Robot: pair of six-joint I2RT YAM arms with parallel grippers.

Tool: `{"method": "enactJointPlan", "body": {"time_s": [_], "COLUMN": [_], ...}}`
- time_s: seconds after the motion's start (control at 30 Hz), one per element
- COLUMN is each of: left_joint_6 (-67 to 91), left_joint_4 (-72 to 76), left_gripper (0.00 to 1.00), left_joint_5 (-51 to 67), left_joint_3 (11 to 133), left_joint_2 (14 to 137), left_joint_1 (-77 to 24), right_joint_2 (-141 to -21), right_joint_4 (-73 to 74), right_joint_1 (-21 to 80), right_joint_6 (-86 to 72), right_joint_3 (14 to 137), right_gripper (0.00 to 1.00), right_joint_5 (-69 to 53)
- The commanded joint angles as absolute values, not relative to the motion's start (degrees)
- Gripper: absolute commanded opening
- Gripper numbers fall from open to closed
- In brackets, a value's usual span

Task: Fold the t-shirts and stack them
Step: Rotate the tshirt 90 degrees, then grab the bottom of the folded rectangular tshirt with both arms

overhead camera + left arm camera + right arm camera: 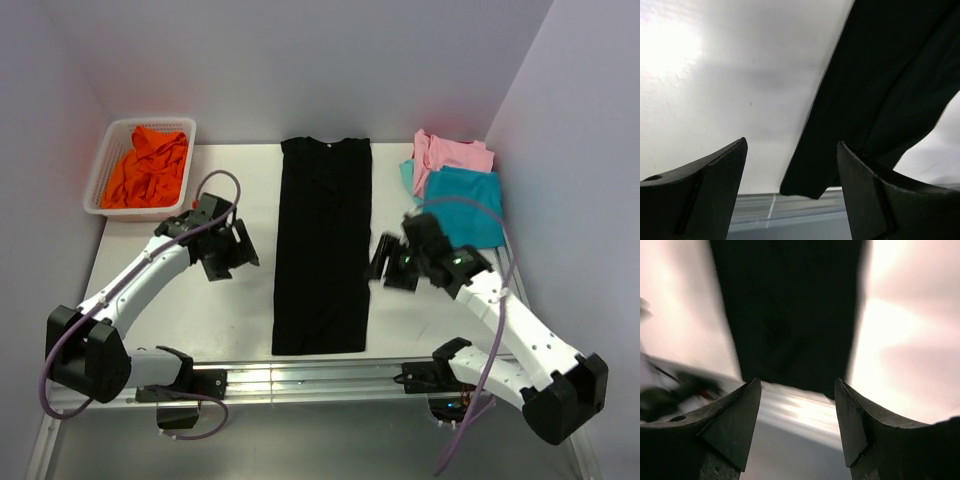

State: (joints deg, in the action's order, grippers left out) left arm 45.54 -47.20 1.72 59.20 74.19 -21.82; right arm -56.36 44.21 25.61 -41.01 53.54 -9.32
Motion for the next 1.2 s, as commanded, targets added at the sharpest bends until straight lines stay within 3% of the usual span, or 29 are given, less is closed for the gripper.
{"method": "enactJointPlan", "body": {"time_s": [0.0, 0.27, 0.47, 0.67, 1.17], "left_joint_6": [49.39, 64.85, 74.16, 83.40, 79.37], "left_joint_4": [-44.38, -45.53, -51.06, -47.74, -42.12], "left_gripper": [0.78, 0.76, 0.76, 0.77, 0.81], "left_joint_5": [4.22, 1.76, 0.27, -2.99, -5.11], "left_joint_3": [56.96, 46.15, 40.96, 36.57, 34.63], "left_joint_2": [70.85, 61.37, 59.77, 57.93, 61.60], "left_joint_1": [-25.30, -34.88, -49.80, -61.69, -61.53], "right_joint_2": [-54.50, -45.63, -37.71, -37.44, -55.10], "right_joint_4": [48.69, 50.45, 48.08, 42.55, 27.78], "right_joint_1": [30.83, 37.18, 37.62, 38.49, 44.82], "right_joint_6": [-47.71, -51.06, -55.10, -56.95, -60.20], "right_joint_3": [42.58, 30.59, 22.78, 18.64, 23.65], "right_gripper": [0.68, 0.66, 0.65, 0.64, 0.64], "right_joint_5": [-15.20, -11.87, -13.53, -13.54, -11.34]}}
